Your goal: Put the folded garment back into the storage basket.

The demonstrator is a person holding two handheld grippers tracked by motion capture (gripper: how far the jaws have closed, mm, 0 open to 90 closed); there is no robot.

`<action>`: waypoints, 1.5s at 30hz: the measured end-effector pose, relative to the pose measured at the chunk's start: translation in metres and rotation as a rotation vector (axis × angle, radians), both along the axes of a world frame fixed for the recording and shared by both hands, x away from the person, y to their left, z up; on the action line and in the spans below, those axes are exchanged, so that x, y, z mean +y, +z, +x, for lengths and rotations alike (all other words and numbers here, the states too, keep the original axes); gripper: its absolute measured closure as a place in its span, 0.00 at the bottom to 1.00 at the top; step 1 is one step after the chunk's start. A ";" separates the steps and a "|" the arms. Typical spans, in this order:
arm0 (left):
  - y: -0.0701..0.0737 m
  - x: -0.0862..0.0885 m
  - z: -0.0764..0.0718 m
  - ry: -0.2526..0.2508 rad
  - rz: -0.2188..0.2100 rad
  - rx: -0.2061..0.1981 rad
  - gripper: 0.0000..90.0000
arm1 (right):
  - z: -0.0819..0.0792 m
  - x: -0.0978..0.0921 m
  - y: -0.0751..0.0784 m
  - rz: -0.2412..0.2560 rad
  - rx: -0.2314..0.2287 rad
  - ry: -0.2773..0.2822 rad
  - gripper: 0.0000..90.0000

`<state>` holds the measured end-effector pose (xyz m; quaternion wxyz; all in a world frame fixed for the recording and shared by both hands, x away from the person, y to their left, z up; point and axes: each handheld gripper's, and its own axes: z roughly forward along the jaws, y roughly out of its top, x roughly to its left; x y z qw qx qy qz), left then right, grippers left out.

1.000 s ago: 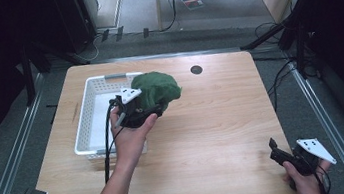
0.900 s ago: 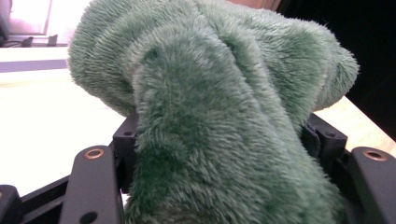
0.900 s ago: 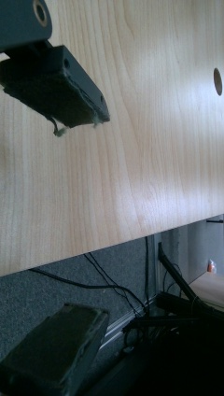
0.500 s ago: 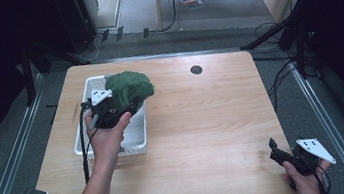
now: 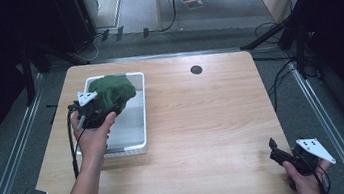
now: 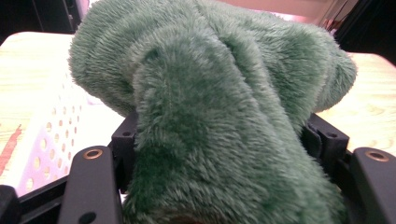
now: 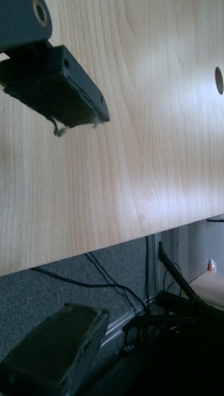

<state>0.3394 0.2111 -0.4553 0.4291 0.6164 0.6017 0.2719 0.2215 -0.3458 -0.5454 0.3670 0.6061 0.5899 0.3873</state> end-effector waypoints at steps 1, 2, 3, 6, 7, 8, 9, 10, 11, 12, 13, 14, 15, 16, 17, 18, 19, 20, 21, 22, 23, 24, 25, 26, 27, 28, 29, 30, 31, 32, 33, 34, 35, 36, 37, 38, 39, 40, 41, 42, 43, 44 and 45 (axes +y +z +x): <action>0.000 0.000 0.000 0.000 0.000 0.000 0.37 | 0.000 0.000 0.000 0.000 0.000 -0.001 0.07; -0.002 0.001 0.001 0.000 -0.003 0.001 0.37 | 0.000 0.000 0.000 0.000 0.000 -0.001 0.07; -0.006 0.005 0.006 -0.001 -0.025 0.007 0.37 | 0.000 0.000 0.000 0.000 0.000 0.000 0.07; -0.013 0.008 0.013 -0.001 -0.072 0.025 0.37 | 0.000 0.000 0.000 0.002 -0.001 0.000 0.07; -0.014 0.009 0.015 0.002 -0.074 0.032 0.37 | 0.000 0.000 0.000 0.002 -0.001 0.000 0.07; -0.014 0.009 0.015 0.002 -0.074 0.032 0.37 | 0.000 0.000 0.000 0.002 -0.001 0.000 0.07; -0.017 0.010 0.017 0.005 -0.076 0.039 0.37 | 0.000 0.000 0.000 0.002 -0.001 0.001 0.07; -0.022 0.011 0.022 0.009 -0.078 0.060 0.37 | 0.000 0.000 0.000 0.003 -0.002 0.002 0.07; -0.025 0.012 0.024 0.009 -0.070 0.068 0.37 | 0.000 0.000 0.000 0.004 -0.002 0.001 0.07; -0.028 0.012 0.027 0.009 -0.057 0.077 0.37 | 0.000 0.000 0.000 0.003 -0.003 0.002 0.07; -0.031 0.013 0.030 0.010 -0.044 0.098 0.37 | 0.000 0.000 0.000 0.003 -0.003 0.002 0.07; -0.033 0.013 0.032 0.014 -0.042 0.121 0.37 | 0.000 0.000 0.000 0.003 -0.002 0.003 0.07; -0.036 0.013 0.034 0.020 -0.050 0.138 0.37 | 0.000 0.000 0.000 0.004 -0.002 0.002 0.07; -0.036 0.013 0.034 0.020 -0.050 0.138 0.37 | 0.000 0.000 0.000 0.005 -0.003 0.001 0.07; -0.038 0.014 0.037 0.019 -0.057 0.159 0.36 | 0.000 -0.001 0.000 0.005 -0.004 0.001 0.07; -0.038 0.014 0.037 0.019 -0.057 0.159 0.36 | 0.000 -0.001 0.000 0.005 -0.004 0.001 0.07; -0.040 0.014 0.038 0.025 -0.054 0.180 0.35 | 0.000 -0.001 0.000 0.011 -0.002 -0.002 0.07; -0.040 0.014 0.038 0.025 -0.054 0.180 0.34 | 0.000 -0.001 0.000 0.011 -0.002 -0.002 0.07; -0.041 0.015 0.039 0.033 -0.055 0.193 0.32 | 0.000 -0.001 0.000 0.008 -0.003 0.001 0.07; -0.041 0.016 0.039 0.035 -0.049 0.188 0.30 | 0.000 -0.001 0.000 0.006 -0.004 0.002 0.07; -0.040 0.016 0.038 0.036 -0.048 0.187 0.29 | 0.000 -0.001 0.000 0.006 -0.005 0.002 0.07; -0.040 0.016 0.038 0.036 -0.045 0.186 0.27 | 0.000 -0.001 0.000 0.008 -0.004 0.002 0.07; -0.040 0.016 0.038 0.037 -0.043 0.186 0.23 | 0.000 -0.001 0.000 0.006 -0.004 0.002 0.07; -0.040 0.015 0.038 0.034 -0.050 0.183 0.19 | 0.000 -0.001 0.000 0.007 -0.003 0.001 0.07; -0.039 0.015 0.038 0.033 -0.054 0.180 0.17 | 0.000 -0.001 0.000 0.005 -0.003 0.001 0.07; -0.039 0.015 0.038 0.038 -0.058 0.177 0.15 | 0.000 0.000 0.000 0.005 -0.002 0.001 0.07; -0.038 0.015 0.038 0.038 -0.065 0.174 0.14 | 0.000 -0.001 0.000 0.003 -0.003 0.001 0.07; -0.038 0.015 0.037 0.035 -0.074 0.177 0.11 | 0.000 -0.001 0.000 0.005 -0.002 0.000 0.07; -0.037 0.015 0.037 0.034 -0.077 0.181 0.09 | 0.000 -0.001 0.000 0.005 -0.002 -0.001 0.07; -0.037 0.015 0.037 0.034 -0.077 0.181 0.09 | 0.000 -0.001 0.000 0.005 -0.002 -0.001 0.07; -0.035 0.015 0.035 0.028 -0.073 0.170 0.08 | 0.000 -0.001 0.000 0.004 -0.002 -0.001 0.07; -0.035 0.015 0.035 0.028 -0.073 0.170 0.08 | 0.000 -0.001 0.000 0.003 -0.002 -0.002 0.07; -0.031 0.016 0.033 0.014 -0.076 0.163 0.07 | 0.000 -0.001 0.000 0.003 -0.001 -0.002 0.07; -0.030 0.017 0.031 0.007 -0.086 0.150 0.06 | 0.000 -0.001 0.000 0.003 -0.001 -0.001 0.07; -0.027 0.017 0.029 -0.001 -0.089 0.143 0.05 | 0.000 -0.001 0.000 0.003 -0.001 -0.001 0.07; -0.027 0.017 0.029 -0.001 -0.089 0.143 0.05 | 0.000 -0.001 0.000 0.003 -0.001 -0.001 0.07; -0.023 0.019 0.025 -0.019 -0.105 0.136 0.03 | 0.000 -0.001 0.000 0.003 -0.001 -0.001 0.07; -0.020 0.019 0.023 -0.024 -0.114 0.125 0.02 | 0.000 -0.001 0.000 0.003 -0.001 -0.002 0.07; -0.018 0.019 0.021 -0.029 -0.115 0.107 0.02 | 0.000 -0.001 0.000 0.003 0.000 -0.001 0.07; -0.018 0.019 0.021 -0.029 -0.115 0.107 0.02 | 0.000 -0.001 0.000 0.003 0.000 -0.001 0.07; -0.013 0.018 0.017 -0.041 -0.105 0.073 0.02 | 0.000 0.000 0.000 0.003 -0.001 -0.001 0.07; -0.010 0.018 0.015 -0.045 -0.106 0.057 0.02 | 0.000 -0.001 0.000 0.001 -0.002 -0.001 0.07; -0.007 0.018 0.012 -0.053 -0.103 0.047 0.02 | 0.000 -0.001 0.000 0.002 -0.001 -0.001 0.07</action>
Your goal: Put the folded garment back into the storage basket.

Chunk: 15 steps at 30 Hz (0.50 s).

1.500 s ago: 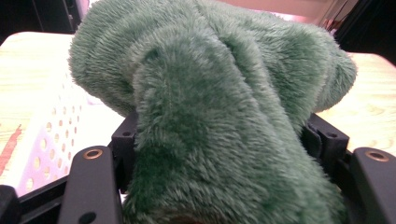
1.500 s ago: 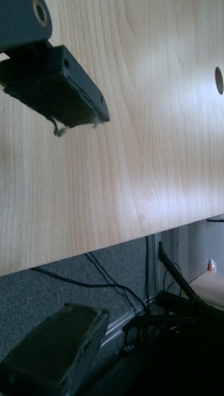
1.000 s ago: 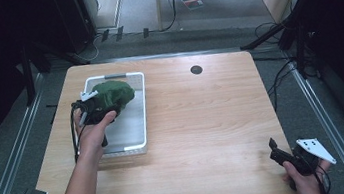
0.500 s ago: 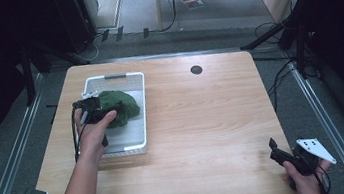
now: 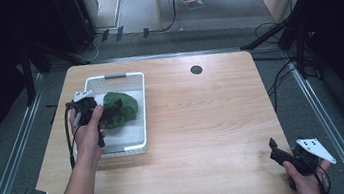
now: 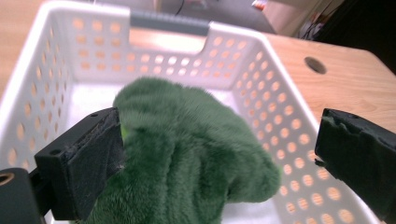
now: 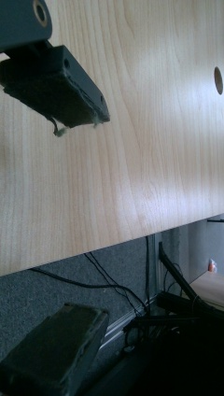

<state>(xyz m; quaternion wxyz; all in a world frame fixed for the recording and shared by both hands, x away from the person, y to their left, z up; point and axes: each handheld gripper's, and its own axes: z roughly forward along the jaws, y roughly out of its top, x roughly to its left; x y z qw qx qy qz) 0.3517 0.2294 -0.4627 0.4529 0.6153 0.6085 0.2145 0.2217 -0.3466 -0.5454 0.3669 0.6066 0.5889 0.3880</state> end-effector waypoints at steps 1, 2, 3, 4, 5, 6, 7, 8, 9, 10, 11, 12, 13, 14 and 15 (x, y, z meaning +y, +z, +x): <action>0.002 0.000 -0.002 -0.004 0.002 -0.003 0.02 | 0.000 0.000 0.000 0.001 0.000 -0.001 0.07; 0.005 0.000 -0.005 -0.007 0.001 -0.008 0.02 | 0.000 0.000 0.000 0.002 0.000 -0.001 0.07; 0.007 0.000 -0.007 -0.012 0.006 -0.018 0.02 | 0.000 0.000 0.000 0.000 0.000 0.000 0.07; 0.009 0.000 -0.010 -0.019 0.010 -0.024 0.02 | 0.000 0.000 0.000 0.000 0.000 0.000 0.07; 0.011 0.000 -0.013 -0.024 0.009 -0.031 0.02 | 0.000 0.000 0.000 0.003 -0.001 -0.001 0.07; 0.011 0.000 -0.013 -0.024 0.009 -0.031 0.02 | 0.000 0.000 0.000 0.003 -0.001 -0.001 0.07; 0.015 0.001 -0.018 -0.035 0.002 -0.047 0.02 | 0.000 0.000 0.000 0.002 0.000 -0.002 0.07; 0.017 0.001 -0.021 -0.034 0.001 -0.056 0.02 | 0.000 0.000 0.000 0.001 0.000 -0.001 0.07; 0.020 0.003 -0.025 -0.043 0.004 -0.065 0.02 | 0.000 0.000 0.000 -0.001 0.000 0.001 0.07; 0.021 0.003 -0.028 -0.049 0.004 -0.073 0.02 | 0.000 0.000 0.000 -0.002 0.000 0.001 0.07; 0.023 0.004 -0.031 -0.052 0.006 -0.081 0.02 | 0.000 0.000 0.000 -0.002 0.001 0.000 0.07; 0.024 0.005 -0.034 -0.057 0.013 -0.084 0.02 | 0.000 0.000 0.000 0.001 0.004 -0.001 0.07; 0.025 0.006 -0.036 -0.062 0.015 -0.090 0.02 | 0.000 0.000 0.000 0.001 0.004 0.000 0.07; 0.026 0.007 -0.040 -0.065 0.012 -0.098 0.02 | 0.000 0.000 0.000 -0.001 0.003 0.000 0.07; 0.027 0.009 -0.044 -0.068 0.008 -0.106 0.02 | 0.000 0.000 0.000 -0.001 0.002 0.001 0.07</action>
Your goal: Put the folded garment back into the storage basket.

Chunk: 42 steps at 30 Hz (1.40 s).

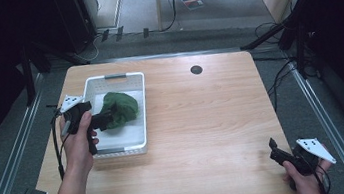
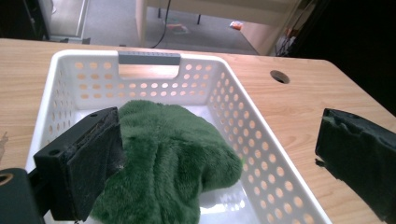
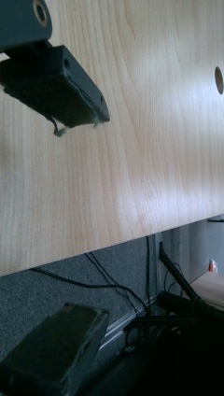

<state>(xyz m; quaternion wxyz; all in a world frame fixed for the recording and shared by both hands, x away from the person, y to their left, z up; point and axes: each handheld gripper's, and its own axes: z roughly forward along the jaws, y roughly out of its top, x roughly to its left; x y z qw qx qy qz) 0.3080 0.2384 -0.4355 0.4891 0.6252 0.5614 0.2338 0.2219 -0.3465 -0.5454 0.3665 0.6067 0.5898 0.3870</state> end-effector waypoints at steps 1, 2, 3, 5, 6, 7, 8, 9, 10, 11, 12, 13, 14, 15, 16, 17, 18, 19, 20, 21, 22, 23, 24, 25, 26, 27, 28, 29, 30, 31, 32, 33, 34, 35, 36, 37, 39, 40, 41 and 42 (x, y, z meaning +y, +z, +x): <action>0.001 0.002 -0.004 -0.004 0.003 -0.004 0.02 | 0.000 0.000 0.000 0.001 0.000 -0.001 0.07; 0.001 0.002 -0.004 -0.004 0.003 -0.004 0.02 | 0.000 0.000 0.000 0.001 0.000 -0.001 0.07; 0.002 0.003 -0.007 -0.003 0.005 -0.011 0.02 | 0.000 0.000 0.000 0.001 0.000 -0.001 0.07; 0.003 0.009 -0.019 -0.008 0.002 -0.028 0.02 | 0.000 0.000 0.000 0.001 0.002 -0.002 0.07; 0.003 0.012 -0.022 -0.003 0.002 -0.027 0.02 | 0.000 0.001 0.000 0.002 0.003 -0.002 0.07; 0.003 0.014 -0.026 0.000 -0.002 -0.030 0.02 | 0.000 0.001 0.000 -0.001 0.002 0.000 0.07; 0.003 0.016 -0.029 0.001 -0.001 -0.033 0.02 | 0.000 0.001 0.000 -0.001 0.002 0.001 0.07; 0.003 0.016 -0.029 0.001 -0.001 -0.033 0.02 | 0.000 0.001 0.000 -0.001 0.002 0.001 0.07; 0.003 0.021 -0.036 0.008 0.006 -0.034 0.02 | 0.000 0.001 0.000 -0.003 0.004 -0.001 0.07; 0.003 0.021 -0.036 0.008 0.006 -0.034 0.02 | 0.000 0.001 0.000 -0.003 0.004 -0.001 0.07; 0.001 0.027 -0.042 0.013 0.009 -0.036 0.02 | 0.000 0.001 0.000 -0.005 0.003 -0.001 0.07; -0.001 0.030 -0.045 0.016 0.009 -0.035 0.02 | 0.000 0.001 0.000 -0.006 0.003 -0.001 0.07; -0.003 0.033 -0.047 0.023 0.004 -0.034 0.02 | 0.000 0.001 0.000 -0.006 0.003 -0.002 0.07; -0.005 0.036 -0.050 0.026 0.007 -0.032 0.02 | 0.000 0.001 0.000 -0.006 0.003 -0.002 0.07; -0.007 0.039 -0.053 0.035 0.003 -0.032 0.02 | 0.000 0.001 0.000 -0.006 0.003 -0.002 0.07; -0.007 0.039 -0.053 0.035 0.003 -0.032 0.01 | 0.000 0.001 0.000 -0.006 0.004 -0.003 0.07; -0.010 0.043 -0.056 0.041 -0.002 -0.033 0.01 | 0.000 0.001 0.000 -0.006 0.004 -0.003 0.07; -0.013 0.046 -0.058 0.047 -0.004 -0.034 0.01 | 0.000 0.001 0.000 -0.006 0.004 -0.003 0.07; -0.018 0.051 -0.063 0.064 0.002 -0.032 0.01 | 0.000 0.001 0.000 -0.006 0.004 -0.004 0.07; -0.018 0.051 -0.063 0.064 0.002 -0.032 0.02 | 0.000 0.001 0.000 -0.006 0.004 -0.004 0.07; -0.022 0.055 -0.066 0.071 -0.001 -0.031 0.01 | 0.000 0.001 0.000 -0.007 0.005 -0.005 0.07; -0.024 0.058 -0.069 0.077 -0.004 -0.031 0.01 | 0.000 0.001 0.000 -0.007 0.005 -0.005 0.07; -0.027 0.061 -0.072 0.083 -0.006 -0.035 0.01 | 0.000 0.001 0.000 -0.008 0.006 -0.005 0.07; -0.032 0.067 -0.078 0.095 -0.011 -0.040 0.01 | 0.000 0.002 0.000 -0.008 0.006 -0.005 0.07; -0.034 0.071 -0.081 0.103 -0.009 -0.040 0.01 | 0.000 0.002 0.000 -0.008 0.006 -0.004 0.07; -0.034 0.071 -0.081 0.103 -0.009 -0.040 0.01 | 0.000 0.002 0.000 -0.008 0.006 -0.004 0.07; -0.040 0.076 -0.087 0.112 -0.012 -0.044 0.01 | 0.000 0.002 0.000 -0.008 0.006 -0.004 0.07; -0.042 0.079 -0.089 0.118 -0.015 -0.045 0.01 | 0.000 0.002 0.000 -0.008 0.006 -0.004 0.07; -0.042 0.079 -0.089 0.118 -0.015 -0.045 0.01 | 0.000 0.002 0.000 -0.008 0.006 -0.004 0.07; -0.045 0.082 -0.093 0.123 -0.018 -0.048 0.01 | 0.000 0.002 0.000 -0.007 0.005 -0.003 0.07; -0.048 0.084 -0.096 0.127 -0.016 -0.051 0.01 | 0.000 0.002 0.000 -0.008 0.005 -0.003 0.07; -0.053 0.089 -0.101 0.128 -0.012 -0.055 0.01 | 0.000 0.002 0.000 -0.011 0.004 -0.002 0.07; -0.057 0.093 -0.104 0.134 -0.009 -0.059 0.01 | 0.000 0.002 0.000 -0.011 0.005 -0.002 0.07; -0.057 0.093 -0.104 0.134 -0.009 -0.059 0.01 | 0.000 0.002 0.000 -0.011 0.005 -0.002 0.07; -0.062 0.098 -0.109 0.139 -0.011 -0.063 0.01 | 0.001 0.002 0.000 -0.012 0.006 -0.003 0.07; -0.062 0.098 -0.109 0.139 -0.011 -0.063 0.01 | 0.001 0.002 0.000 -0.012 0.007 -0.004 0.07; -0.069 0.105 -0.114 0.150 -0.021 -0.069 0.01 | 0.001 0.002 0.000 -0.014 0.008 -0.005 0.07; -0.075 0.111 -0.118 0.163 -0.017 -0.070 0.01 | 0.001 0.002 0.000 -0.014 0.009 -0.006 0.07; -0.075 0.111 -0.118 0.163 -0.017 -0.070 0.01 | 0.001 0.002 0.000 -0.014 0.010 -0.007 0.07; -0.079 0.113 -0.120 0.167 -0.015 -0.064 0.01 | 0.001 0.002 0.000 -0.014 0.010 -0.007 0.07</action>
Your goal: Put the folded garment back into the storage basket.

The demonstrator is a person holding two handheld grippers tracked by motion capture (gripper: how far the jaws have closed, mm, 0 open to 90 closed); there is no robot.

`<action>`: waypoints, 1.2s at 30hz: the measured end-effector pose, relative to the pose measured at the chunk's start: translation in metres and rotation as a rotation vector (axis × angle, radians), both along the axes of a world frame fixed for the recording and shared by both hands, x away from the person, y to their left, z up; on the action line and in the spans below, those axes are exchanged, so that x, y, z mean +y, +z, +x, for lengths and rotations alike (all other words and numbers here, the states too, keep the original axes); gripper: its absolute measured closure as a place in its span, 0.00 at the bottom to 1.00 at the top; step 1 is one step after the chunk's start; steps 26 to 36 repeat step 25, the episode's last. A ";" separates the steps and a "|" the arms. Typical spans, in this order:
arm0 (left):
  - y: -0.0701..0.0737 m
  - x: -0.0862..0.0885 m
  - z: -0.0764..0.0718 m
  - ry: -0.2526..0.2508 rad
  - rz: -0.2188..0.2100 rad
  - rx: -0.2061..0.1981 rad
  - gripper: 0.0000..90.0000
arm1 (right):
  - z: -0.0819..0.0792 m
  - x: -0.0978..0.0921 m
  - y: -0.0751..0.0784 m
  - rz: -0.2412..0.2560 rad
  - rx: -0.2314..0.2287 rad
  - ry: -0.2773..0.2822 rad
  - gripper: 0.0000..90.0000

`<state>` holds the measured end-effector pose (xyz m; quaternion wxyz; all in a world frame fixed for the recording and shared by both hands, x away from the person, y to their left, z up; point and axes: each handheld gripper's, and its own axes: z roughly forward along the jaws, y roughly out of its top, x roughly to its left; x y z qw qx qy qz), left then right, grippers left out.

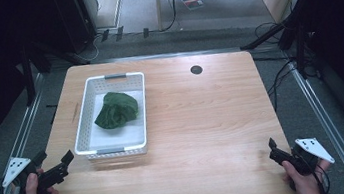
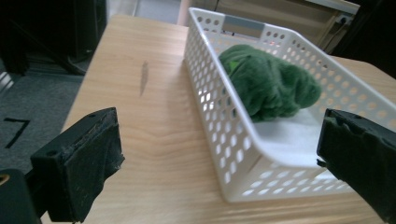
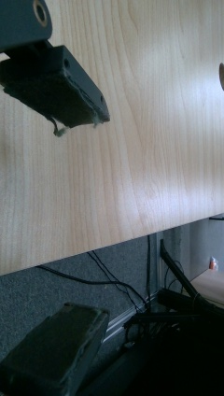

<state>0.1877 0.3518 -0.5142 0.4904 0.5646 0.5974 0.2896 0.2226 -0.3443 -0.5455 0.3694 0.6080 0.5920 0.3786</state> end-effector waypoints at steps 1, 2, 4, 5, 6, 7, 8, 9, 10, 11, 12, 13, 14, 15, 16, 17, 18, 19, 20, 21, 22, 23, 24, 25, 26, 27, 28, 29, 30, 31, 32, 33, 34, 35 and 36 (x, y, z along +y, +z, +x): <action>-0.006 0.004 -0.004 0.008 -0.004 0.002 0.01 | 0.000 0.000 0.000 -0.004 0.001 0.000 0.07; -0.010 0.007 -0.006 0.013 -0.002 0.005 0.01 | 0.000 0.000 0.000 -0.004 0.001 0.000 0.07; -0.016 0.013 -0.010 0.014 -0.009 0.004 0.01 | 0.000 0.000 0.000 -0.004 0.001 0.000 0.07; -0.016 0.013 -0.010 0.014 -0.009 0.004 0.01 | 0.000 0.000 0.000 -0.003 0.000 0.000 0.07; -0.018 0.016 -0.013 0.021 -0.013 -0.001 0.01 | 0.000 0.000 0.000 -0.003 0.000 0.000 0.07; -0.024 0.022 -0.020 0.026 -0.016 -0.015 0.01 | 0.000 0.000 0.000 -0.002 -0.002 0.000 0.07; -0.024 0.022 -0.020 0.026 -0.016 -0.015 0.01 | 0.000 0.000 0.000 -0.001 -0.002 0.001 0.07; -0.027 0.024 -0.023 0.036 -0.005 -0.020 0.01 | 0.000 0.000 0.000 -0.001 -0.002 0.001 0.07; -0.030 0.026 -0.024 0.043 0.007 -0.024 0.01 | 0.000 0.000 0.000 0.000 -0.004 0.001 0.07; -0.033 0.028 -0.025 0.051 0.005 -0.025 0.01 | 0.000 0.000 0.000 0.001 -0.004 0.003 0.07; -0.035 0.029 -0.025 0.058 0.003 -0.023 0.01 | 0.000 0.000 0.000 0.001 -0.005 0.005 0.07; -0.036 0.029 -0.024 0.062 0.010 -0.022 0.01 | -0.001 0.000 0.000 0.001 -0.006 0.006 0.07; -0.036 0.029 -0.024 0.062 0.010 -0.022 0.01 | -0.001 0.000 0.000 0.001 -0.006 0.006 0.07; -0.038 0.029 -0.023 0.062 0.014 -0.020 0.01 | -0.001 -0.001 0.000 0.002 -0.007 0.007 0.07; -0.040 0.028 -0.022 0.057 0.013 -0.008 0.01 | -0.001 -0.001 0.000 0.004 -0.007 0.007 0.07; -0.040 0.027 -0.021 0.052 0.014 -0.011 0.01 | -0.001 -0.001 0.000 0.005 -0.007 0.008 0.07; -0.040 0.027 -0.021 0.052 0.014 -0.011 0.01 | -0.001 -0.001 0.000 0.007 -0.010 0.008 0.07; -0.040 0.026 -0.021 0.055 0.016 -0.011 0.01 | -0.001 -0.001 0.000 0.007 -0.010 0.008 0.07; -0.040 0.026 -0.020 0.054 0.019 -0.011 0.01 | -0.001 -0.001 0.000 0.007 -0.009 0.009 0.07; -0.040 0.026 -0.020 0.054 0.019 -0.011 0.01 | -0.001 -0.001 0.000 0.007 -0.009 0.009 0.07; -0.039 0.024 -0.020 0.053 0.035 -0.011 0.01 | -0.001 -0.001 0.000 0.006 -0.009 0.011 0.07; -0.039 0.024 -0.020 0.054 0.040 -0.007 0.01 | -0.001 -0.001 0.000 0.003 -0.010 0.013 0.07; -0.039 0.023 -0.019 0.054 0.044 0.000 0.01 | -0.001 -0.001 0.000 0.006 -0.007 0.009 0.07; -0.039 0.023 -0.019 0.054 0.044 0.000 0.01 | -0.001 -0.001 0.000 0.006 -0.007 0.009 0.07; -0.039 0.023 -0.019 0.054 0.044 0.000 0.01 | -0.001 -0.001 0.000 0.006 -0.007 0.009 0.07; -0.039 0.023 -0.019 0.054 0.044 0.000 0.01 | -0.001 -0.001 0.000 0.006 -0.007 0.009 0.07; -0.039 0.023 -0.019 0.054 0.044 0.000 0.01 | -0.001 -0.001 0.000 0.006 -0.007 0.009 0.07; -0.039 0.023 -0.019 0.054 0.044 0.000 0.01 | -0.001 -0.001 0.000 0.006 -0.007 0.009 0.07; -0.039 0.023 -0.019 0.054 0.044 0.000 0.01 | -0.001 -0.001 0.000 0.006 -0.007 0.009 0.07; -0.039 0.023 -0.019 0.054 0.044 0.000 0.01 | -0.001 -0.001 0.000 0.006 -0.007 0.009 0.07; -0.039 0.023 -0.019 0.054 0.044 0.000 0.01 | -0.001 -0.001 0.000 0.006 -0.007 0.009 0.07; -0.039 0.023 -0.019 0.054 0.044 0.000 0.01 | -0.001 -0.001 0.000 0.006 -0.007 0.009 0.07; -0.039 0.023 -0.019 0.054 0.044 0.000 0.01 | -0.001 -0.001 0.000 0.006 -0.007 0.009 0.07; -0.039 0.023 -0.019 0.054 0.044 0.000 0.01 | -0.001 -0.001 0.000 0.006 -0.007 0.009 0.07; -0.039 0.023 -0.019 0.054 0.044 0.000 0.01 | -0.001 -0.001 0.000 0.006 -0.007 0.009 0.07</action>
